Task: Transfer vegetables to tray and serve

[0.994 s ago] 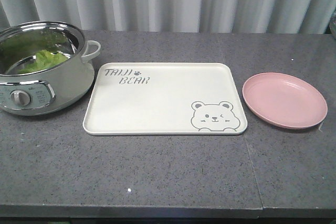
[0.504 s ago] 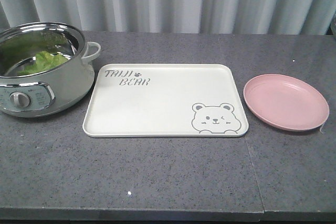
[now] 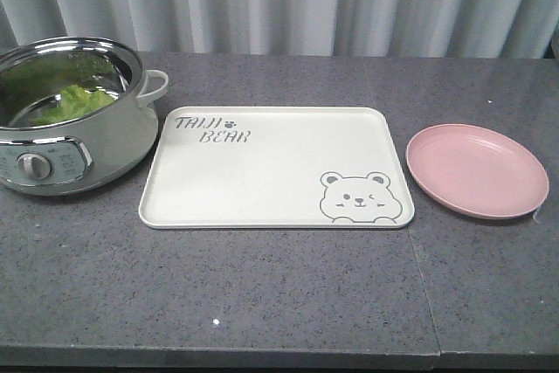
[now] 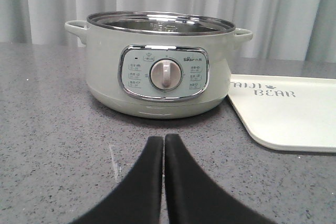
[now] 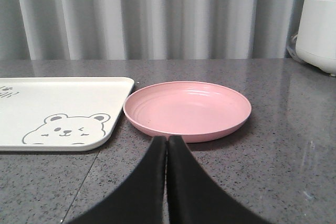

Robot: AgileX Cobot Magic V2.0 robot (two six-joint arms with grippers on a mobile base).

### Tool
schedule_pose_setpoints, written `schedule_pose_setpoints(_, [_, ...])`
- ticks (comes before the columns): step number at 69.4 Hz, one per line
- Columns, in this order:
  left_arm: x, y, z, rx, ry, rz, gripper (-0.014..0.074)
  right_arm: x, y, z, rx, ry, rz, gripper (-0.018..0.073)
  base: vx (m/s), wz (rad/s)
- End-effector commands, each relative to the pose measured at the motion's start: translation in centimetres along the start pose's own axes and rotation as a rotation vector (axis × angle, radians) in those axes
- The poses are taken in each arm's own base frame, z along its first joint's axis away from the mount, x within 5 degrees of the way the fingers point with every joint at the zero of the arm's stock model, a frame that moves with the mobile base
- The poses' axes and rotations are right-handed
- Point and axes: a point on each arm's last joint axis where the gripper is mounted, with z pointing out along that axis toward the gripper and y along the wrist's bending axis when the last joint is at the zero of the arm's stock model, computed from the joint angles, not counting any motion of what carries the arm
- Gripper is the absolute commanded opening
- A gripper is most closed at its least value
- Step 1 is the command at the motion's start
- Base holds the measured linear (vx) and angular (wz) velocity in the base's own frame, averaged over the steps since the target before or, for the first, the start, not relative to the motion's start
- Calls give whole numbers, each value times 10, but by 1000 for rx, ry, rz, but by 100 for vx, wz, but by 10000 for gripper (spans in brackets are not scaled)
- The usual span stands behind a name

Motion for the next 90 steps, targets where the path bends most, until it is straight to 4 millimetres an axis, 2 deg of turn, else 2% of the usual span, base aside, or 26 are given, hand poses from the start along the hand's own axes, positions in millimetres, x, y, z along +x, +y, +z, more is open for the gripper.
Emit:
schedule_pose_setpoints(1, [-4,0,0,-3,-70,-6,-6,-5,0,0,-3,-74,-7,-4,0,0])
schedule_pose_setpoints(90, [-4,0,0,-3,-70,-6,-6,-5,0,0,-3,-74,-7,-4,0,0])
